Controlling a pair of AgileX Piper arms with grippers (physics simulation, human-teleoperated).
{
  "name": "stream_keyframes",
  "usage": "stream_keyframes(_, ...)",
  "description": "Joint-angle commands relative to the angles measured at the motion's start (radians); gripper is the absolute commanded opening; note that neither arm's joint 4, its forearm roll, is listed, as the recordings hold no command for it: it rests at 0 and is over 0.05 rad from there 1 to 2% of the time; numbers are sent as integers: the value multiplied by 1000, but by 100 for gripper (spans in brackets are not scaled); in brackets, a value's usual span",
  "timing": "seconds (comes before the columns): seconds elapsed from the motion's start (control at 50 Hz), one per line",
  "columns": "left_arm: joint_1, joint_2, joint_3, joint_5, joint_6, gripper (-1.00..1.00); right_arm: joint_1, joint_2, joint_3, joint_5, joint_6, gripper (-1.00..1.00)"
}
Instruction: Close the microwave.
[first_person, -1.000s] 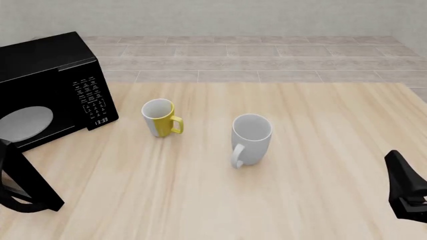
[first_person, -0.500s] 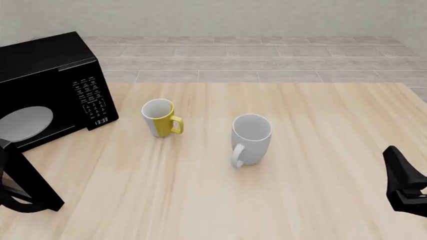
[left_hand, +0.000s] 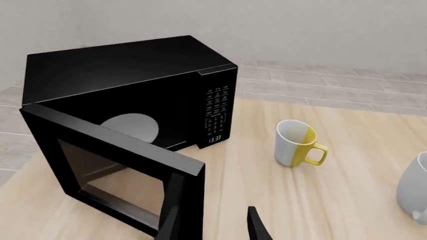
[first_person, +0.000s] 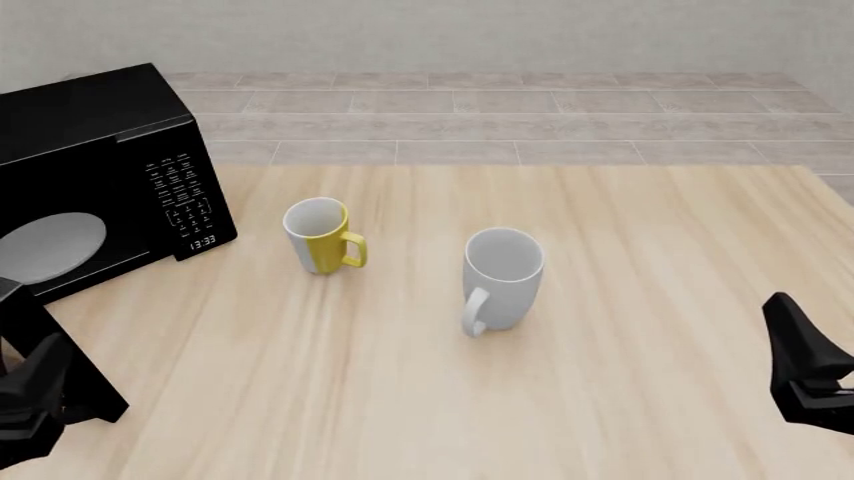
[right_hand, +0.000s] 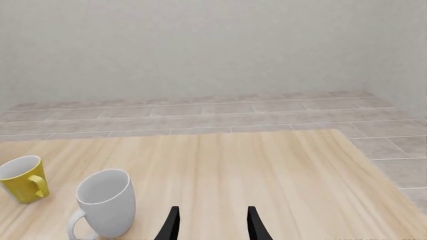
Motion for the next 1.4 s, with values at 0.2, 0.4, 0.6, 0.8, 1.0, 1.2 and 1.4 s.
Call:
stream_keyframes(0.2,-12,5,61,-22,10,100,-9,-31,0,30,-4,100)
stream_keyframes(0.4,21,123,63,-163,31,100,-20,-21,0,23,-7,100)
stream_keyframes(0.6,27,318,61,-368,52,100,-12,-3,0,7,-9,100)
stream_keyframes(0.8,33,506,40,-544,56,100,-16,-1,0,6,-8,100)
stream_keyframes(1.0,33,661,19,-684,61,100,-13,14,0,-5,-10,100)
stream_keyframes(1.2,26,777,-3,-774,72,100,-23,-11,0,27,-13,100)
stream_keyframes(1.4,27,887,-59,-839,80,100,-23,-22,0,34,-12,100)
